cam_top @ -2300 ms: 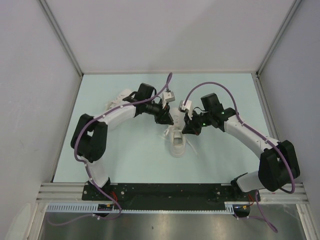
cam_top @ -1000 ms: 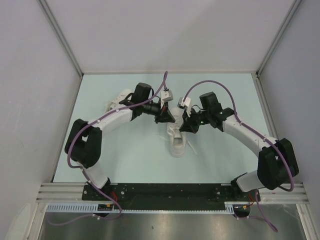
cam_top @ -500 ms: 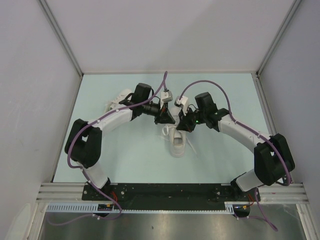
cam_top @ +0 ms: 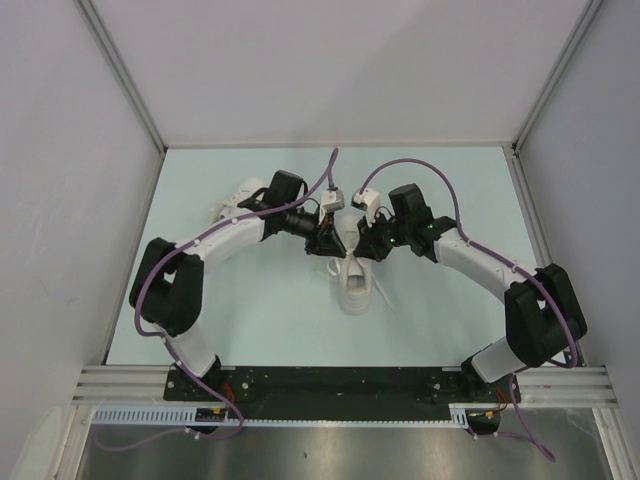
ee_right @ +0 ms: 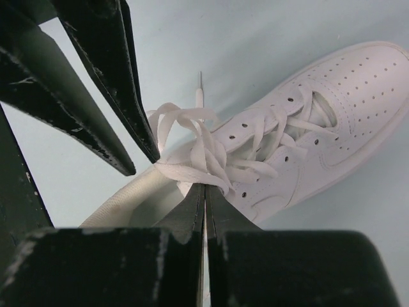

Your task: Tie the shoes

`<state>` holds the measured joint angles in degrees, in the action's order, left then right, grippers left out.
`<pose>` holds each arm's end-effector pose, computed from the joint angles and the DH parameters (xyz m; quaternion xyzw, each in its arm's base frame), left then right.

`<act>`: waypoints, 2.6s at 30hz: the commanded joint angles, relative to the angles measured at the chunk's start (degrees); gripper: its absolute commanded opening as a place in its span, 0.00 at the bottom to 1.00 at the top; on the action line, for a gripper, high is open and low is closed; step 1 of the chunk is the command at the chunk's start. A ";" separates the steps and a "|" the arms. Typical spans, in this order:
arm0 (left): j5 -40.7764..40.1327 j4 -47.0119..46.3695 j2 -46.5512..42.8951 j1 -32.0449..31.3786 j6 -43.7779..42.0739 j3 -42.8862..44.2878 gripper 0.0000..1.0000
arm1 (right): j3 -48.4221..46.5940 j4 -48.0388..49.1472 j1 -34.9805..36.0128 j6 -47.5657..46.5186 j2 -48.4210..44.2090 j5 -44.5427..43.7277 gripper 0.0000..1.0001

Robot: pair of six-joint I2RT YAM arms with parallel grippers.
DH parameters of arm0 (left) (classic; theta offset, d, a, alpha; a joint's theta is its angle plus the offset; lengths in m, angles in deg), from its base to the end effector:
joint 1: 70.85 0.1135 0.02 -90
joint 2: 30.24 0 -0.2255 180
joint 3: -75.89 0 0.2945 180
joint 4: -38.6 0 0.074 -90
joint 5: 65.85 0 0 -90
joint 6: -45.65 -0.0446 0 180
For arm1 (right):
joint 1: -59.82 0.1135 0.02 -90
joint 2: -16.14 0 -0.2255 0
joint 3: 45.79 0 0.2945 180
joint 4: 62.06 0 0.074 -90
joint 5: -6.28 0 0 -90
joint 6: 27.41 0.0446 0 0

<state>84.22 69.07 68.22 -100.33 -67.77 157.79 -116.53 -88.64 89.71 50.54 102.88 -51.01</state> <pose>0.3301 -0.2310 0.1822 0.5229 0.6396 -0.4819 0.2920 0.3108 0.2065 0.1820 -0.4201 0.7798 0.3145 0.3412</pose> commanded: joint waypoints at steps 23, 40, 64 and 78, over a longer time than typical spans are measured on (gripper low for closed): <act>-10.52 3.60 9.47 3.55 1.53 11.85 0.30 | 0.18 -0.81 -0.53 -3.32 -0.78 -0.19 0.00; -7.87 2.37 11.14 1.96 1.89 9.57 0.32 | 3.60 5.85 -0.45 -0.25 -2.18 -0.10 0.00; -4.70 2.03 10.09 2.40 1.35 7.90 0.00 | 12.57 14.39 1.66 -4.29 -9.48 -5.63 0.00; -3.47 -6.94 2.88 3.28 7.42 2.72 0.00 | 15.39 23.00 2.89 -8.07 -12.12 -14.25 0.00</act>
<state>78.52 65.99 74.91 -97.33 -62.24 161.33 -101.99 -70.87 92.71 44.81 92.13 -61.74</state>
